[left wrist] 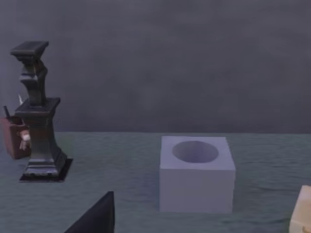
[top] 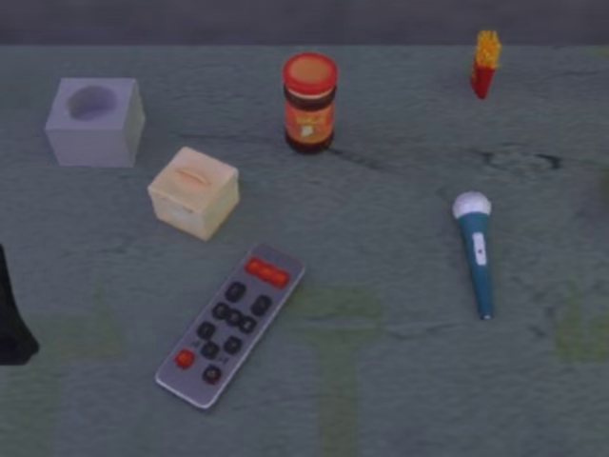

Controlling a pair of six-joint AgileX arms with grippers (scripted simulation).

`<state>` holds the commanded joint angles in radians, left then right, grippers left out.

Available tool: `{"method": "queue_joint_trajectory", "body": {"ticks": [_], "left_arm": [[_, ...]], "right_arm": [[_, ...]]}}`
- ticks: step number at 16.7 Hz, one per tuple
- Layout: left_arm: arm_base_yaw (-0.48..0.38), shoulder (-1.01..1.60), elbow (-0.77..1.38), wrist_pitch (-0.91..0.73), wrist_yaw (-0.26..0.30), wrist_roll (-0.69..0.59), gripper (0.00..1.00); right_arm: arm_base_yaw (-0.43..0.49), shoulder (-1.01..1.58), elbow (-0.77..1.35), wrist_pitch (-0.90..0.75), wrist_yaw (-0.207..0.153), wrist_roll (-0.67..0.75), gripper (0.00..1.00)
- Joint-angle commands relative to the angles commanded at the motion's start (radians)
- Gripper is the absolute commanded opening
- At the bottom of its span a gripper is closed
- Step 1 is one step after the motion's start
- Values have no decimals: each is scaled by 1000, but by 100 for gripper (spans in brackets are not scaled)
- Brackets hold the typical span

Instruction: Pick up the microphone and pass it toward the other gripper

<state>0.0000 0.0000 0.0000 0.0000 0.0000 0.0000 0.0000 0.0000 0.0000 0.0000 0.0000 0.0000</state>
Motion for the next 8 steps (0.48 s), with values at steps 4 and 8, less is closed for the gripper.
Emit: {"method": "queue_joint_trajectory", "body": {"ticks": [4, 8], "left_arm": [[0, 0, 0, 0, 0, 0, 100], [0, 0, 0, 0, 0, 0, 100]], "right_arm": [[11, 31, 30, -19, 0, 10, 100], [64, 221, 195, -125, 4, 66, 100]]}}
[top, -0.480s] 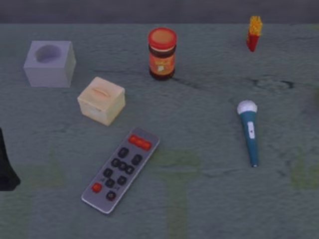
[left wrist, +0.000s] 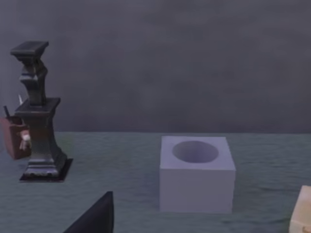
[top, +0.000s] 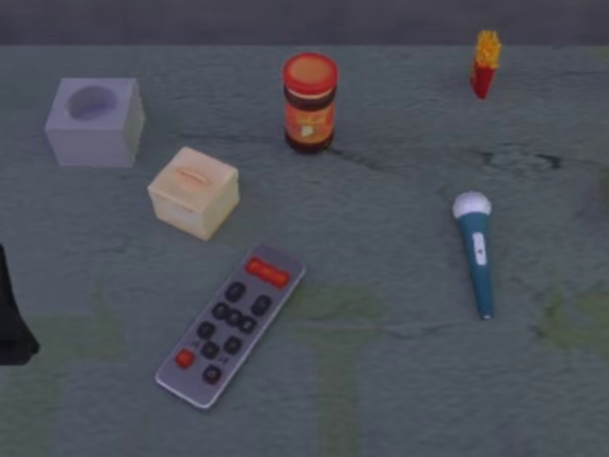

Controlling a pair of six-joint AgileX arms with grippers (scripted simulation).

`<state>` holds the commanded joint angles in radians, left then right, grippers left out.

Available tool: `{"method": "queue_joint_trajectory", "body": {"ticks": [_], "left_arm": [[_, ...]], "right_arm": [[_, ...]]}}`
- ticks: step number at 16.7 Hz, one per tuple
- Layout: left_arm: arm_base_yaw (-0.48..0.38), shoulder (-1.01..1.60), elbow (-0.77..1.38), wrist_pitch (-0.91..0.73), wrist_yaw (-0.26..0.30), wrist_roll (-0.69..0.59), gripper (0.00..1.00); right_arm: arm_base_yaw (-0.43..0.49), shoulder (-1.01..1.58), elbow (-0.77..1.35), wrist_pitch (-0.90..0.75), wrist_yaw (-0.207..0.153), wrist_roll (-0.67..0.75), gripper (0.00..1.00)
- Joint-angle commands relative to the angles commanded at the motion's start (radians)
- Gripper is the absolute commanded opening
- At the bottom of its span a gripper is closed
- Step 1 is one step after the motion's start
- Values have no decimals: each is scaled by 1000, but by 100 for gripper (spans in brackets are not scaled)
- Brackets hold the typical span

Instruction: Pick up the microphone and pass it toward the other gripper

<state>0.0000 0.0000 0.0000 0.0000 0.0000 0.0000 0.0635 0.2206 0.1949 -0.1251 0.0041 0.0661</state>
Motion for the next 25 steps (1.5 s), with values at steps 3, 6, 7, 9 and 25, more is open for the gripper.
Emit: {"method": "queue_joint_trajectory", "body": {"ticks": [3, 6, 7, 9, 25], "left_arm": [[0, 0, 0, 0, 0, 0, 100], [0, 0, 0, 0, 0, 0, 100], [0, 0, 0, 0, 0, 0, 100], [0, 0, 0, 0, 0, 0, 100], [0, 0, 0, 0, 0, 0, 100]], "right_arm": [[57, 253, 179, -124, 8, 62, 100], [122, 572, 379, -272, 17, 131, 100], [144, 685, 447, -323, 20, 155, 100], [189, 908, 580, -424, 25, 202, 100], [368, 1683, 1141, -792, 41, 393, 100]]}}
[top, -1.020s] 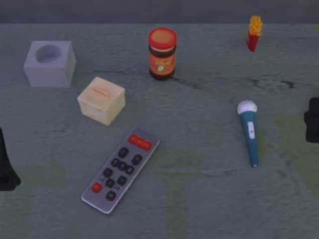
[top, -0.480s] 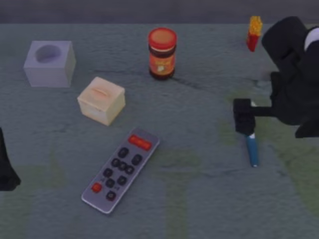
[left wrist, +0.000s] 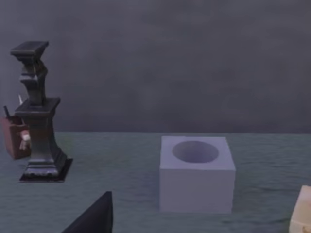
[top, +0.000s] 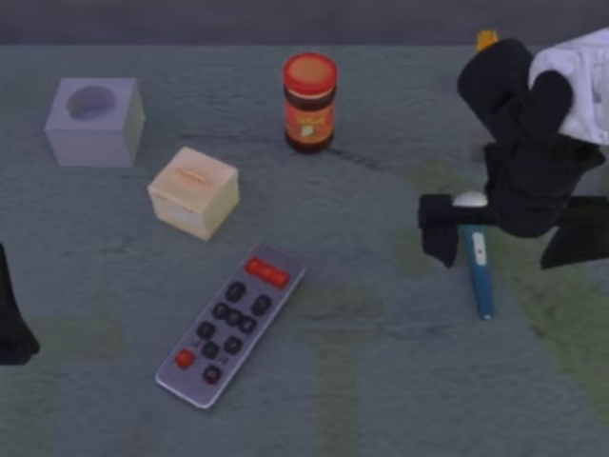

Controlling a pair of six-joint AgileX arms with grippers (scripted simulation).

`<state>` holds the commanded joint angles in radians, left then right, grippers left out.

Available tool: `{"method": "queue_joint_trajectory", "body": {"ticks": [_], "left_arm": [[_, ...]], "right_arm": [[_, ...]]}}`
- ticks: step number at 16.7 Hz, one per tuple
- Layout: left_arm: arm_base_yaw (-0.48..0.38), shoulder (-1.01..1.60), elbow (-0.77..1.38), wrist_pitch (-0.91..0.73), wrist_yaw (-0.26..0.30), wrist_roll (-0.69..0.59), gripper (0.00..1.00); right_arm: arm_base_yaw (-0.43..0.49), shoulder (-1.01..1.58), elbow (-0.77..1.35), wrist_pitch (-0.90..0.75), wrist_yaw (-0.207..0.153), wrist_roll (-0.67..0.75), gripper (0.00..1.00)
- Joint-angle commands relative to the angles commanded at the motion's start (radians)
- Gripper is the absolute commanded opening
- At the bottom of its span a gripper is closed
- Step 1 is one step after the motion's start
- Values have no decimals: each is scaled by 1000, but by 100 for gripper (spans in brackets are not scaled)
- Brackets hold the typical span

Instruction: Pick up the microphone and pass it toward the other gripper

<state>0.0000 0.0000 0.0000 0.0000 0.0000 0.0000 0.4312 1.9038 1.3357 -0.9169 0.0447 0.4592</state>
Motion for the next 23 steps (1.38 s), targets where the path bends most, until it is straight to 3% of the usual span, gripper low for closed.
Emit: {"method": "queue_joint_trajectory", "body": {"ticks": [4, 11, 16, 23], "left_arm": [[0, 0, 0, 0, 0, 0, 100], [0, 0, 0, 0, 0, 0, 100], [0, 0, 0, 0, 0, 0, 100], [0, 0, 0, 0, 0, 0, 100]], "right_arm": [[-4, 24, -20, 41, 0, -4, 100], [-10, 195, -125, 324, 1, -7, 100], [-11, 210, -134, 344, 1, -8, 100], [-11, 210, -134, 344, 1, -8, 47]]}}
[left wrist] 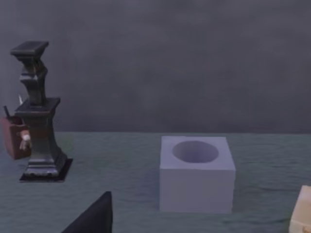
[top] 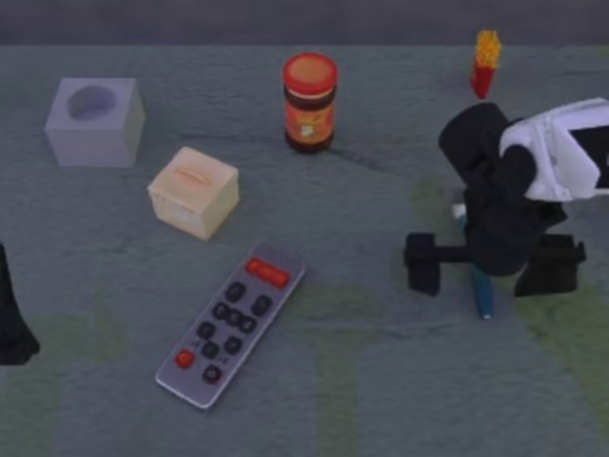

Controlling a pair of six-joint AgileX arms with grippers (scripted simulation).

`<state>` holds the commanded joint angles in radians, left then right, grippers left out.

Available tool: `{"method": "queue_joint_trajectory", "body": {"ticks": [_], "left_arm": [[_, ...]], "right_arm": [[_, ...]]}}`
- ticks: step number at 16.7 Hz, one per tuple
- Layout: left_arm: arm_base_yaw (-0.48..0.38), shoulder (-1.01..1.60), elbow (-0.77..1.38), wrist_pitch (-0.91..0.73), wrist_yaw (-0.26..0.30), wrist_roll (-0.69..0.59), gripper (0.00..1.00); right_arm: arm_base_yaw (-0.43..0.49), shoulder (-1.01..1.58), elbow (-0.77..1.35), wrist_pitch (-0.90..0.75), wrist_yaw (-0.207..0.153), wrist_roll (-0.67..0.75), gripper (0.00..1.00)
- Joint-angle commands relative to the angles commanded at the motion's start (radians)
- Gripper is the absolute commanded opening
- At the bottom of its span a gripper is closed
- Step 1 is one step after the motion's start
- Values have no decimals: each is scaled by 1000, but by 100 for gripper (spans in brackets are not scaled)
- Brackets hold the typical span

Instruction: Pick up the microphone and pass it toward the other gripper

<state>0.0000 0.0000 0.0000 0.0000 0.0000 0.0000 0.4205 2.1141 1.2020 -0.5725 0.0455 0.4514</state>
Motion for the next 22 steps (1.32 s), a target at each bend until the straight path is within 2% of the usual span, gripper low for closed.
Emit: {"method": "queue_joint_trajectory", "body": {"ticks": [6, 14, 15, 16, 19, 22], "left_arm": [[0, 0, 0, 0, 0, 0, 100], [0, 0, 0, 0, 0, 0, 100], [0, 0, 0, 0, 0, 0, 100], [0, 0, 0, 0, 0, 0, 100], [0, 0, 0, 0, 0, 0, 100], [0, 0, 0, 0, 0, 0, 100]], "right_arm": [[0, 0, 0, 0, 0, 0, 2], [0, 0, 0, 0, 0, 0, 0], [3, -62, 23, -31, 22, -13, 0], [3, -63, 23, -30, 22, -14, 0], [5, -75, 10, 34, 3, -33, 0], [7, -103, -23, 187, -40, -74, 0]]}}
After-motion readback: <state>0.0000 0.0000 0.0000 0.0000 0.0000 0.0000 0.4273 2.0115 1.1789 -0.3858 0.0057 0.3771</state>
